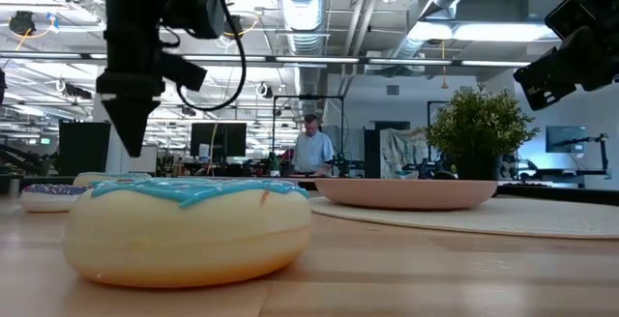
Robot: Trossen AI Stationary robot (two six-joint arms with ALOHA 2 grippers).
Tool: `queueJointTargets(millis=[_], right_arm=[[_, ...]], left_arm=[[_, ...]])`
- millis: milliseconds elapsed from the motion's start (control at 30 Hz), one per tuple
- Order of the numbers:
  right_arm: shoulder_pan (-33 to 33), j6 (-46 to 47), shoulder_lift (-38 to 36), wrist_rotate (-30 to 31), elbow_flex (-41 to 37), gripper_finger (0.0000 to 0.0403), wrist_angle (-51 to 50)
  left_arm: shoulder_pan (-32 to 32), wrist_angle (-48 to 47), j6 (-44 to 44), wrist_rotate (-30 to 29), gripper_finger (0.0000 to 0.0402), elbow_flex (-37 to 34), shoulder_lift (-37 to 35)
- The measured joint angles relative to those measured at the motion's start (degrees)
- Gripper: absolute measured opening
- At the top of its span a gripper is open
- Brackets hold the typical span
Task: Pick & Place donuts
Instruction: Put the top big light blue donut on the violet plate
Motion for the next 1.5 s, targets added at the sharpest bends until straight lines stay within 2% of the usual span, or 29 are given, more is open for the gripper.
queueJointTargets(millis=[467, 800, 1000, 1133, 1500], right_arm=[[0.0, 0.0, 0.0, 0.0, 0.0, 0.0, 0.0], [0.0, 0.0, 0.0, 0.0, 0.0, 0.0, 0.0], [0.0, 0.0, 0.0, 0.0, 0.0, 0.0, 0.0], [0.0, 0.0, 0.0, 0.0, 0.0, 0.0, 0.0], [0.0, 0.0, 0.0, 0.0, 0.0, 0.0, 0.0]], left_arm=[[0.9, -1.2, -1.7, 0.9, 0.0159, -0.7, 0.0], [2.9, -0.8, -1.4, 2.4, 0.023, -1.2, 0.0], [2.9, 3.9, -1.2, 4.1, 0.0261, -6.6, 0.0], [2.9, 7.8, -1.2, 4.5, 0.0263, -9.1, 0.0], [2.9, 8.9, -0.1, 4.5, 0.0261, -9.6, 0.0]])
